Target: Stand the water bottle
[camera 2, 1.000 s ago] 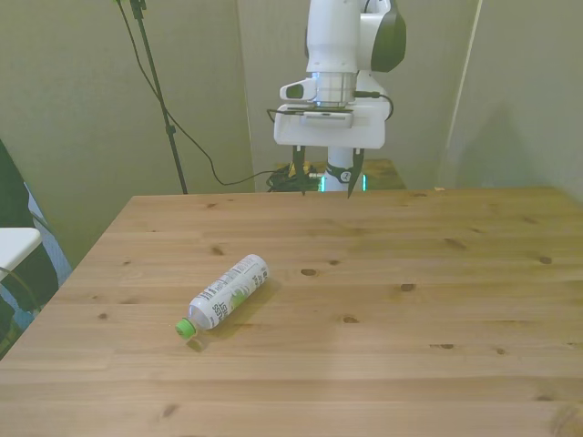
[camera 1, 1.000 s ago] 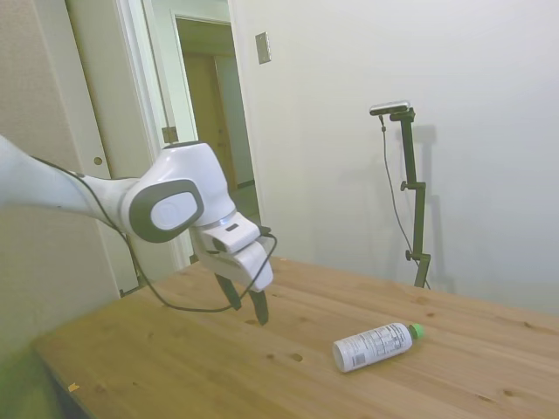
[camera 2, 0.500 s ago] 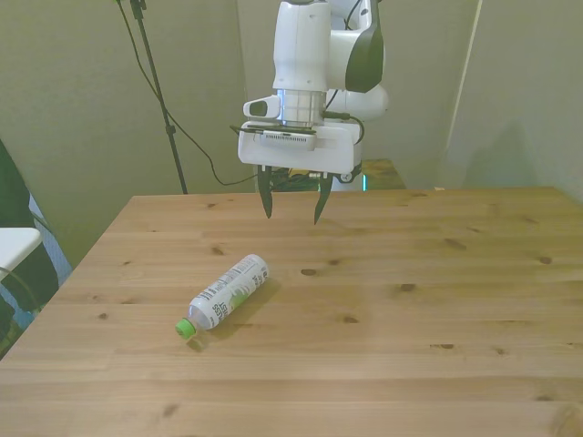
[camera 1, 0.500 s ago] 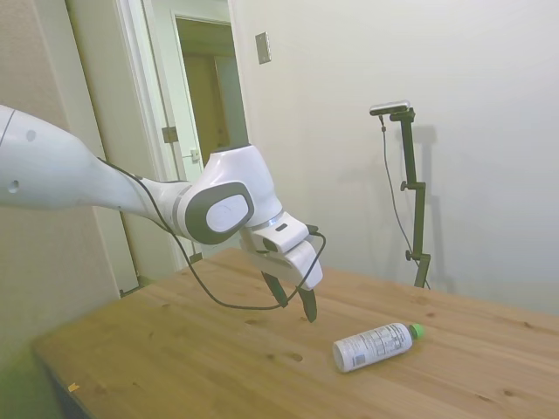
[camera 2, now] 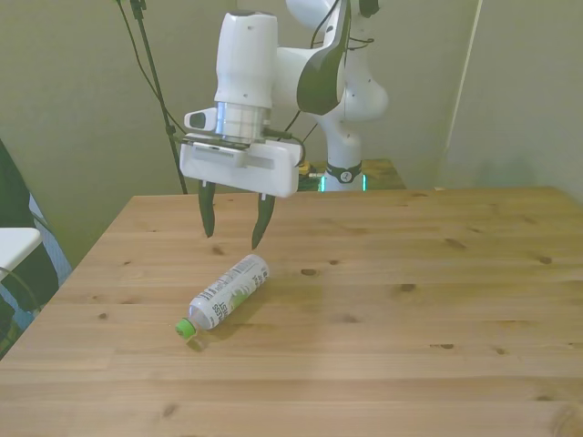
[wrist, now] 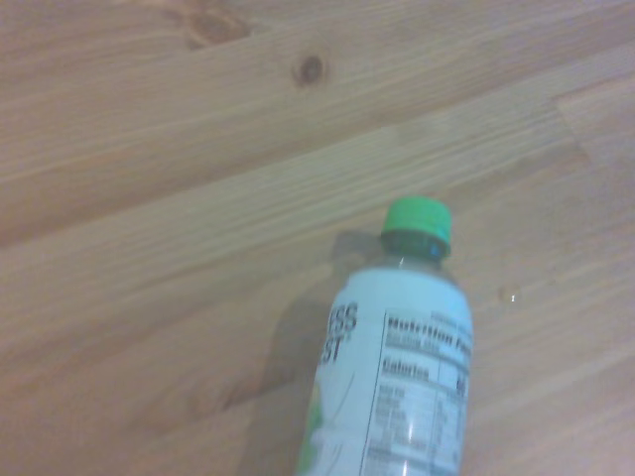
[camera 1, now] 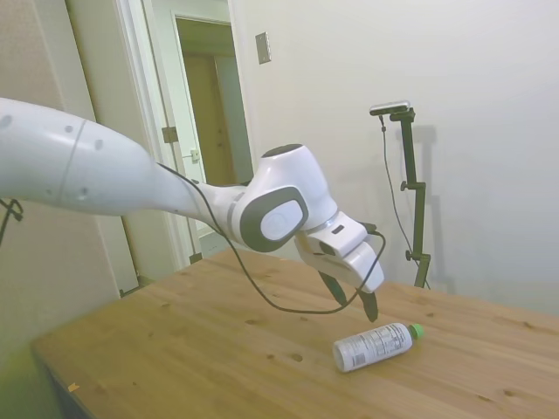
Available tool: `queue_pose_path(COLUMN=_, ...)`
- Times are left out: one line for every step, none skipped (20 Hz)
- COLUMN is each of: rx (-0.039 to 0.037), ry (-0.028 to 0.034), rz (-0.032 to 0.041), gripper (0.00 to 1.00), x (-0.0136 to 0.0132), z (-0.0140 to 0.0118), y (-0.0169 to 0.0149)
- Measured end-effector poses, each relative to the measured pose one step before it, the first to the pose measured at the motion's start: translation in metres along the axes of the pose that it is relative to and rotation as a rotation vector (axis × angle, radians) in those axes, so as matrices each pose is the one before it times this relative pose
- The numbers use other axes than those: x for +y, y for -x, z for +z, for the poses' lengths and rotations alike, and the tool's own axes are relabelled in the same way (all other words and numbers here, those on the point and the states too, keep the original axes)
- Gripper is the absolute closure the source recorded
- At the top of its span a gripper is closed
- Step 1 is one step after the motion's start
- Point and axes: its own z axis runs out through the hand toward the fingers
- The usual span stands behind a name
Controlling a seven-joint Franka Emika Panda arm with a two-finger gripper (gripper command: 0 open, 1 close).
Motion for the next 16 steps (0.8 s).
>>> queue_pose_path(rx=0.00219, ry=-0.00189, rz=0.00756, gripper=0.0, x=-0.0058, z=0.00694, y=-0.00573)
queue_pose_path(rx=0.00336, ry=-0.00494, rz=0.01024, gripper=0.0, x=-0.00595, z=0.00605, y=-0.00648)
queue_pose_path(rx=0.00646, ry=-0.00301, rz=0.00661, gripper=0.0, x=-0.00527, z=0.00533, y=-0.00676)
queue_pose_path(rx=0.00834, ry=-0.00228, rz=0.00542, gripper=0.0, x=-0.00461, z=0.00455, y=-0.00679)
queue_pose_path(rx=0.00785, ry=0.0002, rz=0.00502, gripper=0.0, x=-0.00349, z=0.00472, y=-0.00708)
queue_pose_path(rx=0.00704, ry=0.00274, rz=0.00515, gripper=0.0, x=-0.00239, z=0.00516, y=-0.00684)
queue_pose_path(rx=0.00425, ry=0.00353, rz=0.00561, gripper=0.0, x=-0.00189, z=0.00564, y=-0.00615)
queue_pose_path(rx=-0.0009, ry=0.00619, rz=0.00739, gripper=0.0, x=-0.00091, z=0.00667, y=-0.0051)
queue_pose_path(rx=-0.00084, ry=0.00506, rz=0.00769, gripper=0.0, x=-0.00061, z=0.00774, y=-0.00464)
queue_pose_path(rx=-0.00179, ry=0.00459, rz=0.00666, gripper=0.0, x=-0.001, z=0.00784, y=-0.003)
queue_pose_path(rx=-0.00288, ry=0.00557, rz=0.00473, gripper=0.0, x=-0.00154, z=0.00858, y=-0.00147)
queue_pose_path(rx=-0.00004, ry=0.00477, rz=0.00193, gripper=0.0, x=-0.00238, z=0.00787, y=-0.00019)
queue_pose_path(rx=-0.00181, ry=0.00445, rz=0.00055, gripper=0.0, x=-0.00214, z=0.00719, y=0.001)
queue_pose_path(rx=-0.00291, ry=0.00549, rz=-0.00045, gripper=0.0, x=-0.00231, z=0.0078, y=0.002)
queue_pose_path(rx=-0.00179, ry=0.00353, rz=-0.00198, gripper=0.0, x=-0.00219, z=0.00564, y=0.00209)
queue_pose_path(rx=-0.00286, ry=0.00335, rz=-0.00292, gripper=0.0, x=-0.00192, z=0.00524, y=0.00239)
